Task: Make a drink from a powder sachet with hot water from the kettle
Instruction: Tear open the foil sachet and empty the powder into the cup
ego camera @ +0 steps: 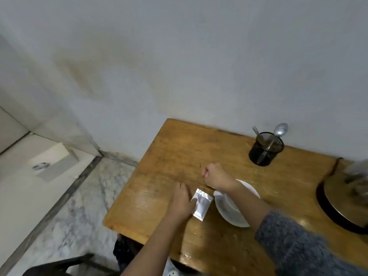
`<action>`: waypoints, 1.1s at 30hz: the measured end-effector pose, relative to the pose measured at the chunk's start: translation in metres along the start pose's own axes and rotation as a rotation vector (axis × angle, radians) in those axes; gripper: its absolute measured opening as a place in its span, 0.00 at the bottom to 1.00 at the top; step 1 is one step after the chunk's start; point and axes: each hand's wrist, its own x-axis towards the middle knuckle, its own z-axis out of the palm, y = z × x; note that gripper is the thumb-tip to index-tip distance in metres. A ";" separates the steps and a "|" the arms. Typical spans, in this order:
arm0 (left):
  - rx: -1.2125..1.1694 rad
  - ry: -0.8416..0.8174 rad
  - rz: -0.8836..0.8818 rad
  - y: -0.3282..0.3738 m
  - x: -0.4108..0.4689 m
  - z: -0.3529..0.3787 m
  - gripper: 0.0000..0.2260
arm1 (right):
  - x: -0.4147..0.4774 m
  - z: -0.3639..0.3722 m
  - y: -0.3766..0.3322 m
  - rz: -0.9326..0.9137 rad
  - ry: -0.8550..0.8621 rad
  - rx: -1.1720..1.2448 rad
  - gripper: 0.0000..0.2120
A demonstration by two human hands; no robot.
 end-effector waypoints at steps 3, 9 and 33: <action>-0.040 -0.010 -0.030 -0.007 -0.007 0.011 0.14 | 0.010 0.013 -0.001 0.021 -0.152 -0.122 0.07; 0.024 0.001 -0.091 -0.015 -0.008 0.029 0.23 | 0.010 0.029 -0.010 0.091 -0.361 -0.374 0.04; -0.622 -0.083 0.231 0.080 0.007 -0.115 0.08 | -0.043 -0.134 -0.091 -0.194 -0.065 -0.107 0.07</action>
